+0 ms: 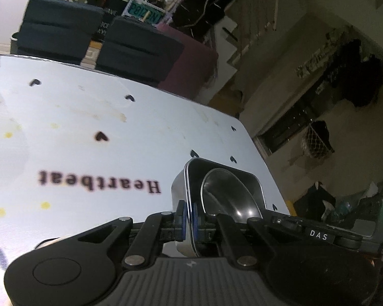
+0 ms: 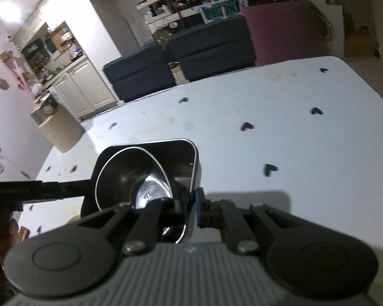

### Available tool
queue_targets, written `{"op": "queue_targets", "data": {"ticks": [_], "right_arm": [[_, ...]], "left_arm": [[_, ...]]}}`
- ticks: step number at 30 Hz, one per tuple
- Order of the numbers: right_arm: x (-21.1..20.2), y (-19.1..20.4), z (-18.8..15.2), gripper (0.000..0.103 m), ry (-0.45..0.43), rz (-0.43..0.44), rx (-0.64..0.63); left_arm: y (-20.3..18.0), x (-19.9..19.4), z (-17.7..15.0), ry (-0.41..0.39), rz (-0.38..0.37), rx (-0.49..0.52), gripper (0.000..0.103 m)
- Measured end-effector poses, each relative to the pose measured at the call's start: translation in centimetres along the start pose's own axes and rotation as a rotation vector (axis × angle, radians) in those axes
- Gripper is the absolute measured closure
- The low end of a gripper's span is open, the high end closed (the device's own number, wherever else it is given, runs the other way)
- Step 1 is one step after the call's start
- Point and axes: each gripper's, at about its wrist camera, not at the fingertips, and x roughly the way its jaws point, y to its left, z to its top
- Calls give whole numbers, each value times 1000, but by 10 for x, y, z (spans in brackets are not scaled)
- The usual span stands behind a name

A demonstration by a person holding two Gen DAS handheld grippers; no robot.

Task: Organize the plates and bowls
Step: 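Lift the dark tray holding the bowl with both grippers toward the cream bowl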

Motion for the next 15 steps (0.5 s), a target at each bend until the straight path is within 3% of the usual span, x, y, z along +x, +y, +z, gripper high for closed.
{"op": "queue_targets", "data": {"ticks": [15], "right_arm": [[24, 61, -12, 94, 57, 82, -55]], "left_arm": [[59, -62, -30, 2, 54, -59, 98]]}}
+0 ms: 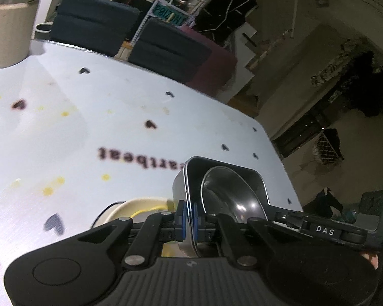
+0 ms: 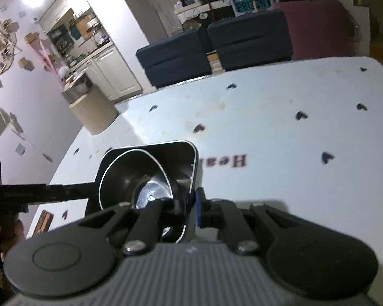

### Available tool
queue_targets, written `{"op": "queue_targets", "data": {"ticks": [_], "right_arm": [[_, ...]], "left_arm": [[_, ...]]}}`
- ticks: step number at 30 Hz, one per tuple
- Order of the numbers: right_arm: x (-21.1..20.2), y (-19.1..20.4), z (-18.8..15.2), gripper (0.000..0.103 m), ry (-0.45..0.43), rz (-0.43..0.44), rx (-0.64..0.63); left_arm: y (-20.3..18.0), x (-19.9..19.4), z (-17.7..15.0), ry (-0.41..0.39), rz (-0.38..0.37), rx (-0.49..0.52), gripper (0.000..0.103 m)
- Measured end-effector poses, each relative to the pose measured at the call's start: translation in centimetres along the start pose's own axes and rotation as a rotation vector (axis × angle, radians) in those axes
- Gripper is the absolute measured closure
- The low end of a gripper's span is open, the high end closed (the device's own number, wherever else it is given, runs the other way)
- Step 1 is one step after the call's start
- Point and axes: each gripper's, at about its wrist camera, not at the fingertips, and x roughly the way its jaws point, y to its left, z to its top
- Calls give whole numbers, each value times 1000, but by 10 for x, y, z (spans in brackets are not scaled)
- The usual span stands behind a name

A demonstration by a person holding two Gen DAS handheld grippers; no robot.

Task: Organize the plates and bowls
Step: 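Lift the dark tray holding the bowl with both grippers toward the cream bowl, then lower the dark tray into the cream ceramic bowl with both grippers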

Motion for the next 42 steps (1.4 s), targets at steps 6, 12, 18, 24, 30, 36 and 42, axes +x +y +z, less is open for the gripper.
{"op": "queue_targets", "data": {"ticks": [6, 12, 18, 24, 30, 36, 42], "right_arm": [[11, 15, -10, 94, 42, 19, -12], [21, 27, -17, 94, 96, 18, -36], [22, 27, -21, 95, 108, 16, -35], [25, 30, -22, 95, 113, 30, -31], [23, 30, -24, 95, 128, 56, -22], [27, 33, -28, 95, 164, 59, -30], [32, 33, -31, 95, 188, 55, -23]], "left_arm": [[22, -8, -8, 15, 26, -29, 98], [37, -5, -14, 51, 51, -41, 99], [40, -1, -18, 78, 51, -38, 99], [41, -2, -21, 94, 44, -55, 99], [46, -8, -26, 104, 44, -68, 99], [49, -6, -31, 130, 52, -80, 99], [48, -5, -32, 137, 60, -72, 99]]}}
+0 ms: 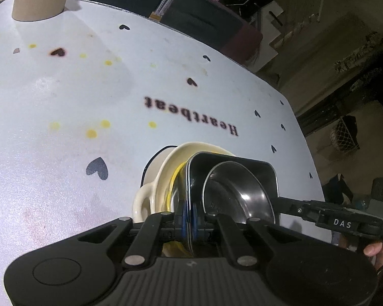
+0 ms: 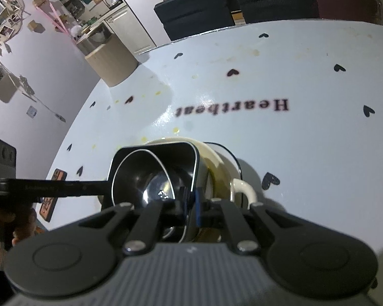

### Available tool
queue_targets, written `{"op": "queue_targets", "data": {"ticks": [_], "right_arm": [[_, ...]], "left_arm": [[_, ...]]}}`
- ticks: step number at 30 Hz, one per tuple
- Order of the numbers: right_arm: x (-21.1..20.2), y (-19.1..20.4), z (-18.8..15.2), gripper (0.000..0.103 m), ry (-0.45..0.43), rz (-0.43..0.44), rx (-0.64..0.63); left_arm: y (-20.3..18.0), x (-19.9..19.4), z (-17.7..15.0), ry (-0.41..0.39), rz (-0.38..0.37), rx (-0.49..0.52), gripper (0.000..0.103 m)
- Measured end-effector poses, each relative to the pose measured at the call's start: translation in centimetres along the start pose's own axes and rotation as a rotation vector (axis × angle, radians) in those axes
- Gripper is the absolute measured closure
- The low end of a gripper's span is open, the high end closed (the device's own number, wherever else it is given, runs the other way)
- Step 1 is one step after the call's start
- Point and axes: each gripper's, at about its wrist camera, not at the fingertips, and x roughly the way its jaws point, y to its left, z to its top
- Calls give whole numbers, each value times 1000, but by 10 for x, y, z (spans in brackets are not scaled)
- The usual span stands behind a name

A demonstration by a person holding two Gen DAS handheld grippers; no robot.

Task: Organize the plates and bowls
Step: 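Lower the dark tray into the cream ceramic bowl with both grippers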

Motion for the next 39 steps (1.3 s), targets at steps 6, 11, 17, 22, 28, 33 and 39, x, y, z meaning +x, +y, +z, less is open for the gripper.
{"op": "queue_targets", "data": {"ticks": [6, 11, 17, 22, 28, 33, 39], "right_arm": [[3, 0, 1, 95, 10, -3, 4], [3, 1, 0, 93, 14, 2, 3], [-2, -2, -4, 92, 20, 17, 5], [1, 2, -10, 92, 45, 13, -16], [-2, 8, -10, 91, 29, 3, -44], [-3, 6, -10, 91, 25, 13, -37], [1, 6, -10, 92, 35, 2, -46]], "left_arm": [[-1, 0, -1, -2, -3, -1, 99], [-3, -3, -4, 10, -4, -4, 98], [-2, 0, -12, 39, -3, 5, 98], [-4, 1, -16, 42, 3, 17, 97], [-8, -6, -19, 35, -10, 41, 95], [-9, -9, -19, 29, -17, 41, 94], [-12, -11, -19, 27, -13, 47, 93]]}}
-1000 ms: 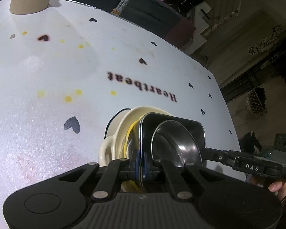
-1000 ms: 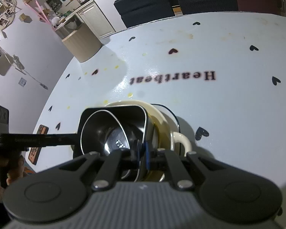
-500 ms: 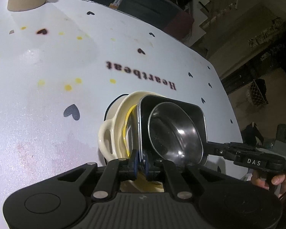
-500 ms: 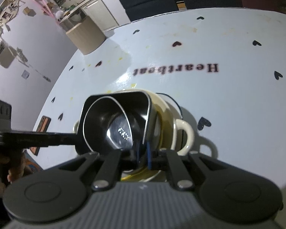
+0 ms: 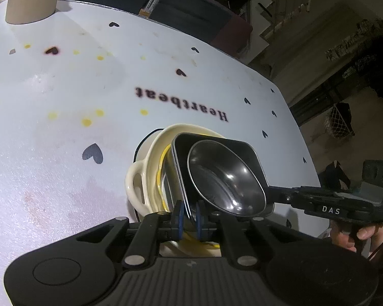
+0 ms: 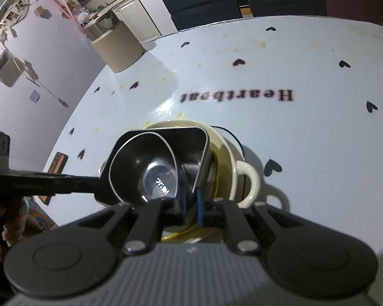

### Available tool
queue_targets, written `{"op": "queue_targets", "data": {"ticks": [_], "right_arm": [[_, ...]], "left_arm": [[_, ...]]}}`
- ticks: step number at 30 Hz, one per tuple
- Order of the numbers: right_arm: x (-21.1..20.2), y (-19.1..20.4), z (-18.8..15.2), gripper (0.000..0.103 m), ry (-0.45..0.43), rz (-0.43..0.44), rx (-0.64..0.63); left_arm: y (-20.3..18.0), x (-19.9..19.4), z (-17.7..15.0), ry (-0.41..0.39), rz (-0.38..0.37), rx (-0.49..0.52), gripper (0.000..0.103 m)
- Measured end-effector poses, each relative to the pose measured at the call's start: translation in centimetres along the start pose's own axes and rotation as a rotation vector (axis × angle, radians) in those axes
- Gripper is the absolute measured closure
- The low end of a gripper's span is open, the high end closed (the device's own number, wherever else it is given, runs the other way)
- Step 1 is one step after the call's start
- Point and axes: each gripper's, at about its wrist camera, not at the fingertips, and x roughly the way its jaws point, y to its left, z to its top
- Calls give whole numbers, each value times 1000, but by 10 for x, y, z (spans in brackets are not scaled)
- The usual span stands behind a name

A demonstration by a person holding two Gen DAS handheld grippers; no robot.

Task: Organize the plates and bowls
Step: 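Lower the dark tray into the cream ceramic bowl with both grippers, then open both grippers and pull them back from the stack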

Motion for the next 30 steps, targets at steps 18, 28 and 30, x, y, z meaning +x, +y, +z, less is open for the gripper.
{"op": "queue_targets", "data": {"ticks": [18, 28, 30], "right_arm": [[-9, 0, 0, 91, -43, -25, 3], [-53, 6, -6, 58, -249, -97, -29], [-62, 11, -8, 50, -286, -102, -41]], "left_arm": [[-1, -10, 4, -33, 50, 20, 90], [-21, -54, 8, -218, 153, 95, 45], [-29, -64, 6, -264, 160, 112, 33]]}}
